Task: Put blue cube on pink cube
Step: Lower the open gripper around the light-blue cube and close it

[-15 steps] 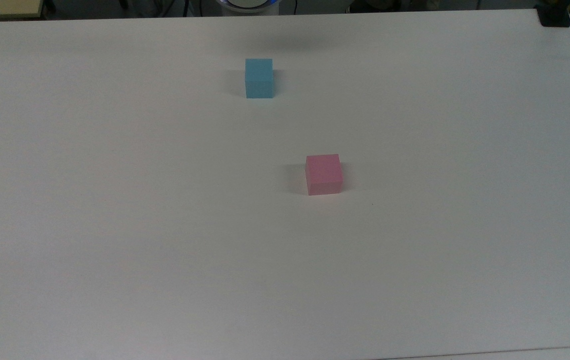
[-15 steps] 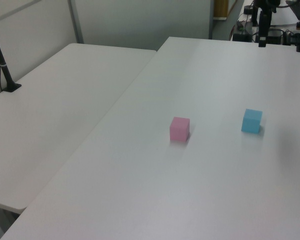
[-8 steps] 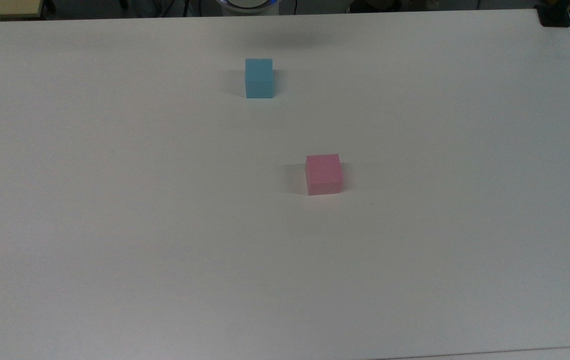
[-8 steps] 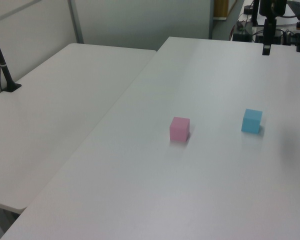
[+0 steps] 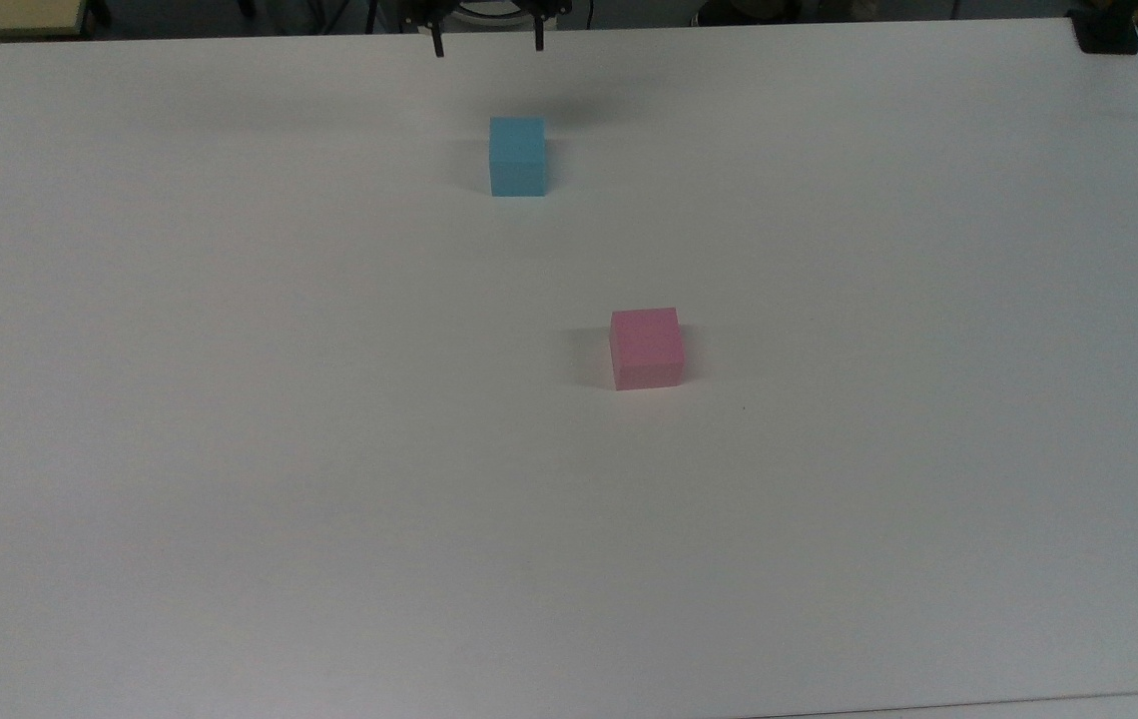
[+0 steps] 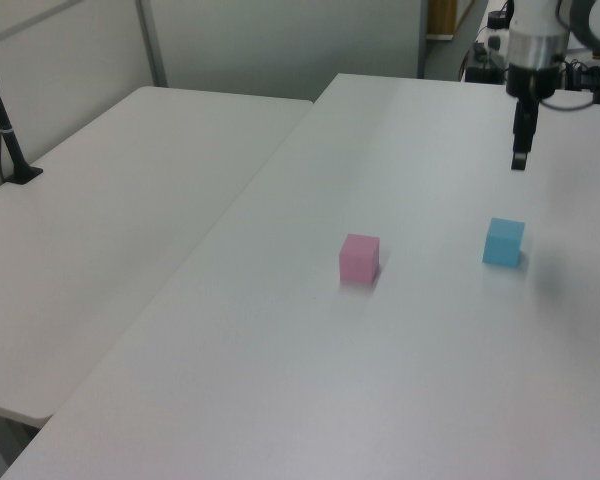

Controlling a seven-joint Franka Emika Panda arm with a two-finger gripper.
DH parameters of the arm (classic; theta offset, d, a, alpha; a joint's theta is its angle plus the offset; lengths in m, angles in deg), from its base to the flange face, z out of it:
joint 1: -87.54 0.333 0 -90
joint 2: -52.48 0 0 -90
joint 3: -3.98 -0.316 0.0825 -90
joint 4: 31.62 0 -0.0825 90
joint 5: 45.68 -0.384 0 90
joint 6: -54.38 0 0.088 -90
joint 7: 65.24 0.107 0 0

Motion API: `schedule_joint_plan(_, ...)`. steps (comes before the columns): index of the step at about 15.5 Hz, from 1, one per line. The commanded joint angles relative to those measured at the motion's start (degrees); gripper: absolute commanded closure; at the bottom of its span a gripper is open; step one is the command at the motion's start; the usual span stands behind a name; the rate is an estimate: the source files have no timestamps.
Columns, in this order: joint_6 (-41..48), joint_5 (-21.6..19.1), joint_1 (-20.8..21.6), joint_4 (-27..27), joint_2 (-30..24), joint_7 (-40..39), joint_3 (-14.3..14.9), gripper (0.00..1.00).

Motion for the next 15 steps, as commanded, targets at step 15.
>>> schedule_joint_plan(15, -21.90, -0.21, 3.05, -11.53, 12.25, 8.61, 0.14, 0.00)
